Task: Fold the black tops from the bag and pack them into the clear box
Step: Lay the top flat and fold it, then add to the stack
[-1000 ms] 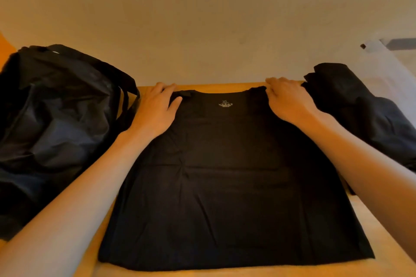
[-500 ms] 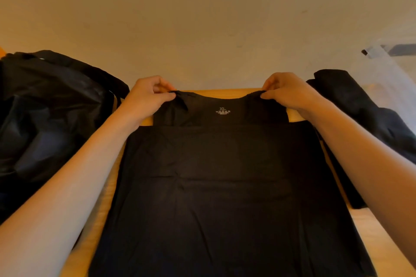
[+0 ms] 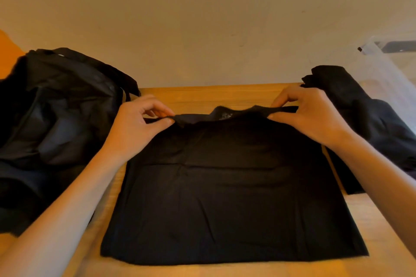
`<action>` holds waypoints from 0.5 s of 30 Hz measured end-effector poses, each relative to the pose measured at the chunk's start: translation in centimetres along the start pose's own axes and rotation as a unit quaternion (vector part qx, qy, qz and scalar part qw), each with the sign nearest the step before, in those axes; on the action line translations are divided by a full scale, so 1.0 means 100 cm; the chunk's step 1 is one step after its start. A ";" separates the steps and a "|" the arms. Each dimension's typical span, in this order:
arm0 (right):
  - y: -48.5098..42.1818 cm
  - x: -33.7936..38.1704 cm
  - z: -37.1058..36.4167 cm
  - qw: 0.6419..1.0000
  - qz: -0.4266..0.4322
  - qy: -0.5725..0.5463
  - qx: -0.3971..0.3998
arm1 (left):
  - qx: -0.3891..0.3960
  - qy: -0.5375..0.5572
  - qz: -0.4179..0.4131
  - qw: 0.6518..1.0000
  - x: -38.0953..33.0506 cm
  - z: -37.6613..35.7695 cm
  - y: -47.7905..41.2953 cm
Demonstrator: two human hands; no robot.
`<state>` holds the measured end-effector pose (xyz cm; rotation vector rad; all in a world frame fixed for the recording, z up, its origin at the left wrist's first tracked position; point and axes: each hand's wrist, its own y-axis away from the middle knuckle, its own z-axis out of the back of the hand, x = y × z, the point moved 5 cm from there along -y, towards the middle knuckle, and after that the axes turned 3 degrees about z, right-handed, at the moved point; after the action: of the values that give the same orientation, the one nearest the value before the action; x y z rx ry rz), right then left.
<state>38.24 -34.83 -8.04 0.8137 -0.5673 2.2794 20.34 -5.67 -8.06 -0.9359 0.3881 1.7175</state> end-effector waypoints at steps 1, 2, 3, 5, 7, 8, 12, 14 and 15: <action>0.006 0.000 -0.001 0.999 0.022 0.026 -0.002 | 0.007 -0.018 -0.014 1.000 0.000 -0.002 0.007; 0.012 0.002 -0.002 0.997 0.048 0.055 -0.003 | 0.014 -0.036 -0.028 0.999 0.001 -0.004 0.013; 0.017 0.003 -0.002 0.993 0.075 0.086 0.000 | 0.021 -0.058 -0.045 0.997 0.003 -0.007 0.018; 0.026 0.005 -0.005 0.982 0.123 0.144 0.017 | 0.046 -0.109 -0.084 0.989 0.005 -0.014 0.026; 0.033 0.004 -0.011 0.966 0.156 0.202 0.043 | 0.063 -0.155 -0.114 0.979 0.007 -0.022 0.031; 0.035 0.003 -0.014 0.957 0.168 0.229 0.056 | 0.066 -0.175 -0.124 0.975 0.008 -0.024 0.032; 0.041 -0.002 -0.017 0.943 0.170 0.278 0.073 | 0.081 -0.237 -0.149 0.957 0.016 -0.028 0.035; 0.043 -0.003 -0.017 0.940 0.168 0.287 0.082 | 0.100 -0.253 -0.149 0.951 0.020 -0.027 0.038; 0.044 -0.004 -0.018 0.937 0.164 0.294 0.090 | 0.110 -0.258 -0.135 0.950 0.022 -0.026 0.039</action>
<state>34.72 -37.06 -10.36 0.0802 -0.2247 2.7389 17.58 -7.38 -12.11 -0.3341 0.0926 1.5556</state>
